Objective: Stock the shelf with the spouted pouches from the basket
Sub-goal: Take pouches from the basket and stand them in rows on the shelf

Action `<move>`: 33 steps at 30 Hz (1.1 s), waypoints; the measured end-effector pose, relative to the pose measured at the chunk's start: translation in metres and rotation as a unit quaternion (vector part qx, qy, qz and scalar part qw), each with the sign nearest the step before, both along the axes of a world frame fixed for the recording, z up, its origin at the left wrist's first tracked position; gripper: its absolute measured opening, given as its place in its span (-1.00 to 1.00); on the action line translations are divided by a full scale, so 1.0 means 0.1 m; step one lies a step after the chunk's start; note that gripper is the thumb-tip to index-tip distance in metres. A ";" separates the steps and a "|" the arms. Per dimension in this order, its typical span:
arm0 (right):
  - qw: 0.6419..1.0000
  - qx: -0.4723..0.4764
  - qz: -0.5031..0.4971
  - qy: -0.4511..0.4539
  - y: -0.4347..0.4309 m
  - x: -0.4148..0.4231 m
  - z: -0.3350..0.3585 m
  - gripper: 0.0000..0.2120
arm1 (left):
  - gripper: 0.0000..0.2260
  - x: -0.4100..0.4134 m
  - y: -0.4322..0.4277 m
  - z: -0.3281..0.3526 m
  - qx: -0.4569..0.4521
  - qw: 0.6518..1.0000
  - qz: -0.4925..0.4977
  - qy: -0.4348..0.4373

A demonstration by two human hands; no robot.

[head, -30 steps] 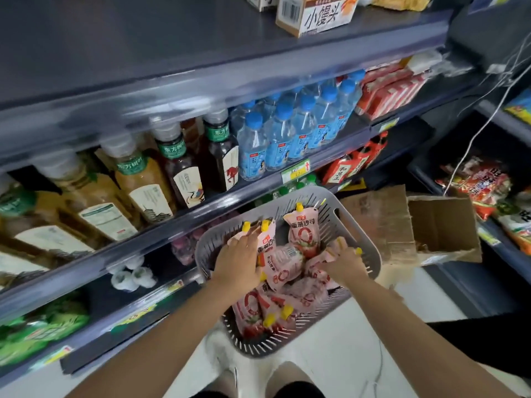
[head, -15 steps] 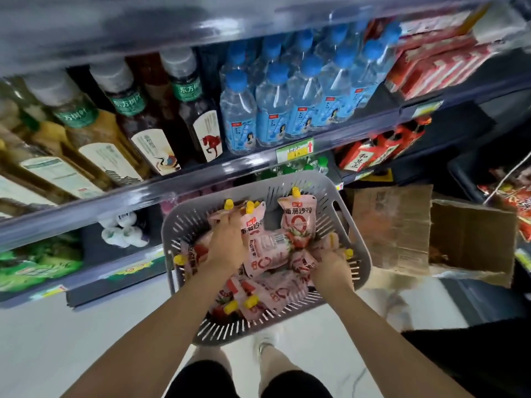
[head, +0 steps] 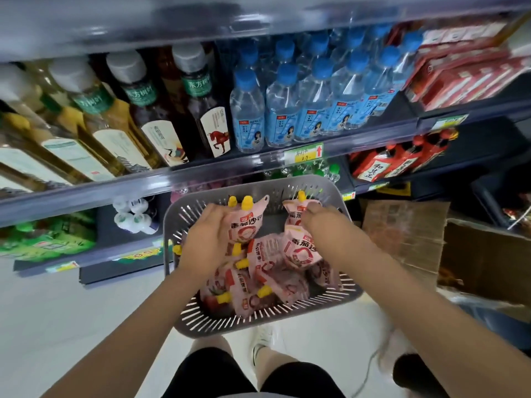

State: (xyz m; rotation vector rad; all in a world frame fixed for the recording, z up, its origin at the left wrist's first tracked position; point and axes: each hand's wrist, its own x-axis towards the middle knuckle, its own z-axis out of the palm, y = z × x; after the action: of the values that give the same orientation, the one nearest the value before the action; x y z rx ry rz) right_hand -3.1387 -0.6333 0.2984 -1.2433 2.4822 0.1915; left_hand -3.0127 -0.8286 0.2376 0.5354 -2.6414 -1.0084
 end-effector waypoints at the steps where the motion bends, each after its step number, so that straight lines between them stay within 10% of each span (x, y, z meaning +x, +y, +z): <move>1: 0.999 -0.008 0.034 -0.005 -0.06 -0.06 0.09 -0.59 | -0.82 0.02 -0.03 0.08 -0.008 1.000 0.003 0.021; 12: 0.984 -0.066 0.103 -0.126 -0.88 -0.02 -0.48 -0.73 | -0.85 0.27 -0.37 0.56 0.005 0.995 0.047 0.083; 22: 0.882 -0.213 -0.295 -0.299 -0.74 0.37 -1.30 0.27 | -0.90 0.40 -0.31 0.42 0.137 0.988 0.042 0.060; 27: 0.893 -0.231 -0.309 -0.232 -0.79 0.44 -1.39 0.14 | -0.88 0.37 -0.25 0.16 0.199 0.979 0.043 0.014; 33: 0.793 -0.249 -0.517 -0.203 -0.54 0.23 -1.29 0.15 | -0.83 0.14 -0.13 -0.22 0.144 0.981 0.109 -0.066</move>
State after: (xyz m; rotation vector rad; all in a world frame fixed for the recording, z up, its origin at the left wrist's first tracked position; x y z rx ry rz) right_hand -3.1158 -0.6874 0.1693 0.1285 2.4681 -0.9462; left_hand -2.9990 -0.8417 0.2157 0.9642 -2.4868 -1.3320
